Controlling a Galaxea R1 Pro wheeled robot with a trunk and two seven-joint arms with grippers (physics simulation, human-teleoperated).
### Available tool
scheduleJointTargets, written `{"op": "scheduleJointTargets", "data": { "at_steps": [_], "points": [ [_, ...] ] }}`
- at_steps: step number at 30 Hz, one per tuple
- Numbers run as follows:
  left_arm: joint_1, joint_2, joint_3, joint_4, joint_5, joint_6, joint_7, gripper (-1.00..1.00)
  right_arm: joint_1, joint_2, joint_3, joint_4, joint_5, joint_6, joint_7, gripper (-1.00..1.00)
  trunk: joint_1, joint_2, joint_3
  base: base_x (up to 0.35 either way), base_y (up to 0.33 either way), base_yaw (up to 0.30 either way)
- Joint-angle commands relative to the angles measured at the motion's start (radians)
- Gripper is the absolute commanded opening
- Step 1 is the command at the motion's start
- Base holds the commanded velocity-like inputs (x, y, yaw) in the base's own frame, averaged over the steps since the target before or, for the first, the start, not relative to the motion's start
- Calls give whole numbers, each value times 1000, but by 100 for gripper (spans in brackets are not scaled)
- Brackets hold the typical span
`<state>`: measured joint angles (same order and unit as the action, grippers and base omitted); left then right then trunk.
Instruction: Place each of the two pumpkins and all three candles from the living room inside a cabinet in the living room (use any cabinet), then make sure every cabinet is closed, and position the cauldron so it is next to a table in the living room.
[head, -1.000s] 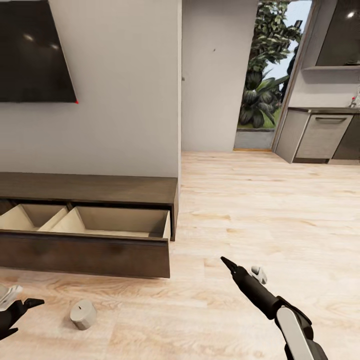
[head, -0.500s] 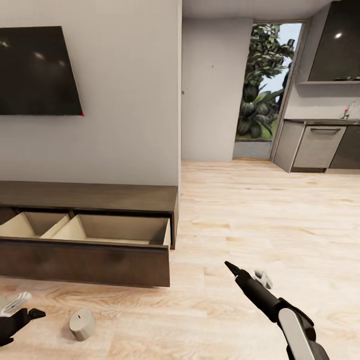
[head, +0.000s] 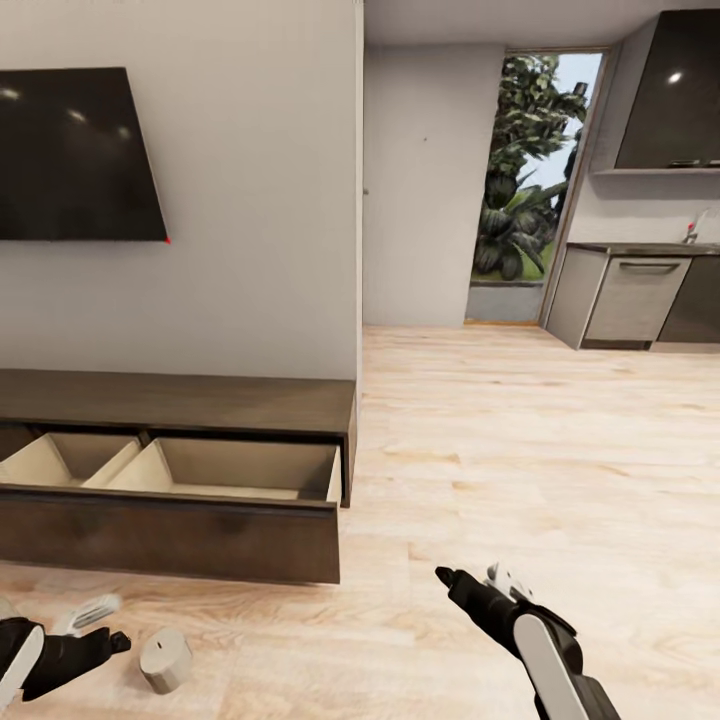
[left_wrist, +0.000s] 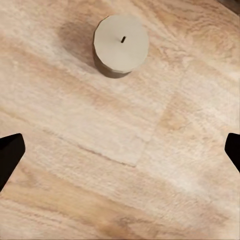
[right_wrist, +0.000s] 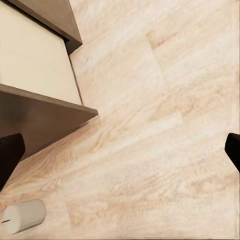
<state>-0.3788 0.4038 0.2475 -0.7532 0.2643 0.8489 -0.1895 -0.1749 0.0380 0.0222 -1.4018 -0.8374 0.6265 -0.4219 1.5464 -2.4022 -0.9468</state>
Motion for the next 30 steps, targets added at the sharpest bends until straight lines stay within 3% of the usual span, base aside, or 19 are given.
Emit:
{"op": "scheduleJointTargets", "data": {
  "at_steps": [1,4,9,15,22,30],
  "points": [
    [0,-9,-1,0,-1,-11,18,100,1,-1,2,1,0,2,-6,100,-4,7,3,0,0,0],
    [0,-32,0,-1,-1,-28,50,100,1,-4,5,18,-1,5,-14,100,-15,28,13,0,0,0],
    [0,-42,-2,-1,0,-31,57,100,3,-10,5,34,-2,9,-16,100,-35,63,28,0,0,0],
    [-1,-99,-3,-2,0,-32,80,100,3,-1,14,43,-4,18,-17,100,-58,105,47,0,0,0],
    [-2,-111,-5,-3,1,-32,91,100,4,0,37,46,-7,22,-17,100,-84,154,69,-23,0,0],
    [-2,-145,-56,-3,-2,-31,93,100,5,-3,38,73,-4,19,-18,100,-115,210,94,-154,32,131]
  ]
}}
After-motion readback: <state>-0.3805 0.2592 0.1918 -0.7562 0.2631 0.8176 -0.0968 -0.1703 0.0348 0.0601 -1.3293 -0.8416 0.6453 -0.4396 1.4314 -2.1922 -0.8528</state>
